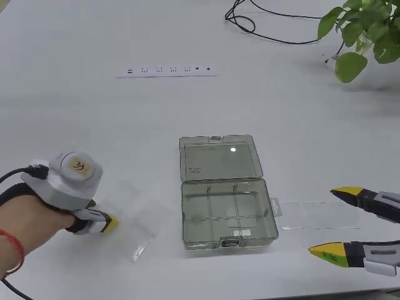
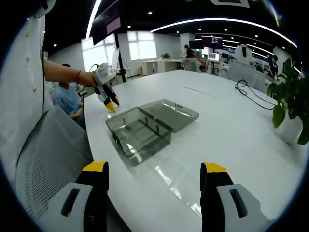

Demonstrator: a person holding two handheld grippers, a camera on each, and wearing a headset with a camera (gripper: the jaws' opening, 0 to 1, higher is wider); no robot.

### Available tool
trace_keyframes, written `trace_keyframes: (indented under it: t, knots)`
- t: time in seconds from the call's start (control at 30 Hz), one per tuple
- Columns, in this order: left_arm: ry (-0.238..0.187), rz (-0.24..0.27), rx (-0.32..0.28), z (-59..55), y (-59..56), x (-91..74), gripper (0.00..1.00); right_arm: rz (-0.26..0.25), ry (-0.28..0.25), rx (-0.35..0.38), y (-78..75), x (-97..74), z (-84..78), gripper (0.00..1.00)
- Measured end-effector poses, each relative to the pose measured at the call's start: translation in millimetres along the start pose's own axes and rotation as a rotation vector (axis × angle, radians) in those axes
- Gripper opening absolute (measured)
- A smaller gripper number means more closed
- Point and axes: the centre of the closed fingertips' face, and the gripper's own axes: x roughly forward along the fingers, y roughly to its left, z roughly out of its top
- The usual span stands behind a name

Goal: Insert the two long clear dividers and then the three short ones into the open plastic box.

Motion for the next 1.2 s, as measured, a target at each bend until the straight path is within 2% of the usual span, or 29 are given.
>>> trace_keyframes:
  t: [0.27, 0.43, 0.5, 0.6, 0.97, 1.2]
  knots:
    - [0.023, -0.007, -0.008, -0.1, 0.2, 0.5, 0.32, 0.001, 0.001, 0.002, 1.7, 0.3, -0.3, 0.78]
    - [0.015, -0.017, -0.024, 0.1, 0.7, 0.2, 0.32, 0.002, 0.0, 0.004, 1.7, 0.8, 0.6, 0.78]
    - [0.008, -0.023, -0.047, 0.5, 0.7, 0.1, 0.31, 0.004, -0.001, 0.002, 2.0, 1.1, 1.5, 0.78]
    - [-0.002, -0.024, -0.046, 0.4, 0.1, -0.2, 0.31, 0.007, 0.004, -0.002, 2.6, 1.7, 1.3, 0.78]
    - [-0.06, -0.058, -0.115, 0.5, -4.3, -5.2, 0.3, 0.02, 0.007, -0.01, 5.7, 5.5, 5.8, 0.77]
    - [-0.132, -0.085, -0.186, 5.9, -7.6, -11.8, 0.3, 0.027, 0.001, -0.014, 6.9, 7.4, 12.9, 0.76]
